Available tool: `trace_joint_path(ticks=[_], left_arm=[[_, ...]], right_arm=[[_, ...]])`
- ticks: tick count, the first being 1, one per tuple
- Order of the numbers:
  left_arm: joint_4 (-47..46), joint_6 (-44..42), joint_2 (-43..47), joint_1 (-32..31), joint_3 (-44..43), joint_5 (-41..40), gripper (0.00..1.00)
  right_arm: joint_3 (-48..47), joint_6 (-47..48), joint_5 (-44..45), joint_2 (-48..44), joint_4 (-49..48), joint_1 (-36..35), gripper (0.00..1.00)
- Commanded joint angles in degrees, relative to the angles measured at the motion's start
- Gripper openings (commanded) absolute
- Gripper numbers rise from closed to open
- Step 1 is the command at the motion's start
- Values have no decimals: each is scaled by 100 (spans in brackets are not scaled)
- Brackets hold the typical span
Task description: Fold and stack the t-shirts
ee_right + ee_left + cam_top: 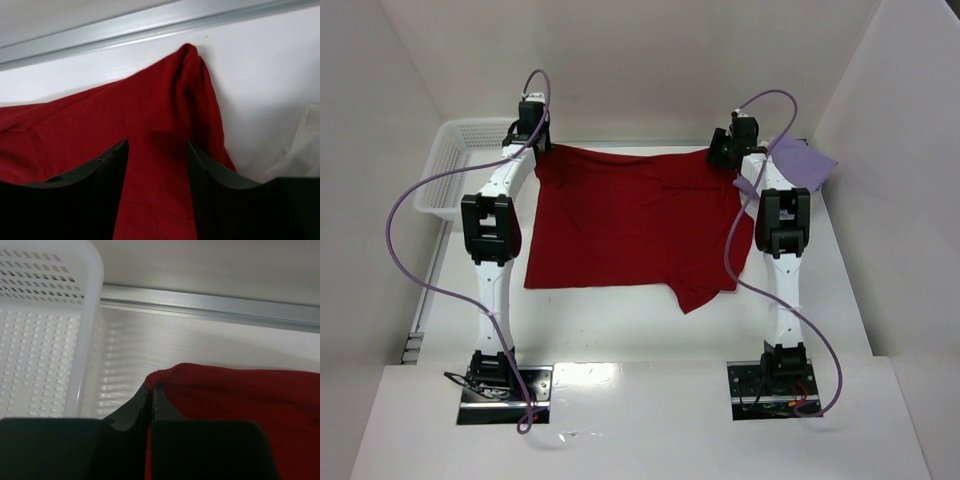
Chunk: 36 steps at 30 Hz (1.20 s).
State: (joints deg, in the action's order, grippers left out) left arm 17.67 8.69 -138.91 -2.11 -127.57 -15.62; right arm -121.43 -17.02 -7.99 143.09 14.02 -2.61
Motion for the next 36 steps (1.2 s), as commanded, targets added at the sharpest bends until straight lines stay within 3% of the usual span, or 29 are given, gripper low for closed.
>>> trace_joint_path(ticks=[1, 9, 14, 22, 24, 26, 36], left_arm=[[-44, -148, -189, 35, -260, 6, 0], [-44, -201, -242, 35, -260, 6, 0], [8, -201, -242, 35, -260, 6, 0], [8, -254, -242, 35, -260, 6, 0], [8, -254, -242, 35, -260, 6, 0], [8, -254, -242, 35, -260, 6, 0], [192, -254, -66, 35, -313, 6, 0]], right_arm=[[-460, 84, -1, 264, 144, -2, 55], [-751, 198, 105, 571, 311, -2, 55], [-944, 199, 105, 685, 373, -2, 45], [-1305, 251, 105, 852, 540, -2, 51], [-1305, 251, 105, 852, 540, -2, 18], [-1305, 251, 105, 852, 540, -2, 3], [-1472, 146, 105, 344, 822, -2, 0]])
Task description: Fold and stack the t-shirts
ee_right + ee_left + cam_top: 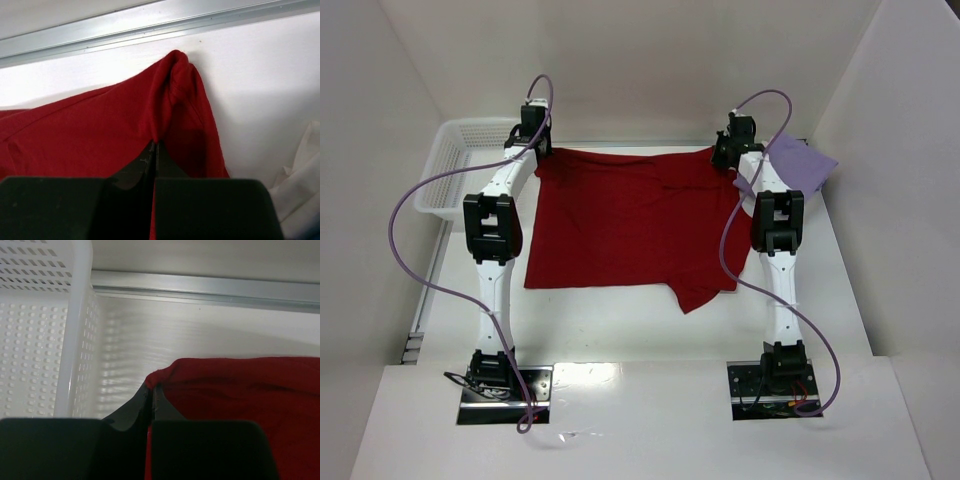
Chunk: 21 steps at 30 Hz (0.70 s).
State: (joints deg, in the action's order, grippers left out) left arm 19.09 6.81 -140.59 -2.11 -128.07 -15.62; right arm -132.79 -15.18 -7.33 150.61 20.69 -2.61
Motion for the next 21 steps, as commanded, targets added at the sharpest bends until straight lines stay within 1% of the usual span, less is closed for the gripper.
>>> trace_joint_path(ticks=[1, 5, 7, 10, 11, 13, 15, 16, 18, 19, 21], left_arm=[[129, -66, 189, 35, -262, 6, 0], [297, -66, 488, 35, -262, 6, 0], [350, -66, 726, 35, -105, 6, 0], [402, -4, 1112, 35, 263, 6, 0], [402, 48, 1191, 35, 265, 6, 0], [455, 110, 1428, 35, 544, 6, 0], [455, 110, 1561, 35, 739, 93, 0], [455, 162, 1640, 35, 853, 94, 0], [455, 163, 1851, 35, 1230, 155, 0], [455, 224, 1999, 35, 1502, 216, 0], [455, 224, 2219, 35, 1802, 217, 0]], right_arm=[[-335, -38, 39, -583, 224, -2, 0], [-335, -90, -23, -1040, 488, -2, 0], [-11, -143, -75, -1392, 542, -2, 0], [734, -266, -189, -1972, 402, -2, 0], [737, -266, -190, -2122, 401, -2, 0], [1297, -319, -250, -2542, 331, -2, 0], [1588, -319, -251, -2947, 331, -2, 0], [1738, -319, -251, -2949, 331, -2, 0], [2265, -319, -181, -3500, 278, -2, 0], [2623, -319, -181, -3633, 217, -2, 0], [2950, -372, -181, -3975, 216, -2, 0]])
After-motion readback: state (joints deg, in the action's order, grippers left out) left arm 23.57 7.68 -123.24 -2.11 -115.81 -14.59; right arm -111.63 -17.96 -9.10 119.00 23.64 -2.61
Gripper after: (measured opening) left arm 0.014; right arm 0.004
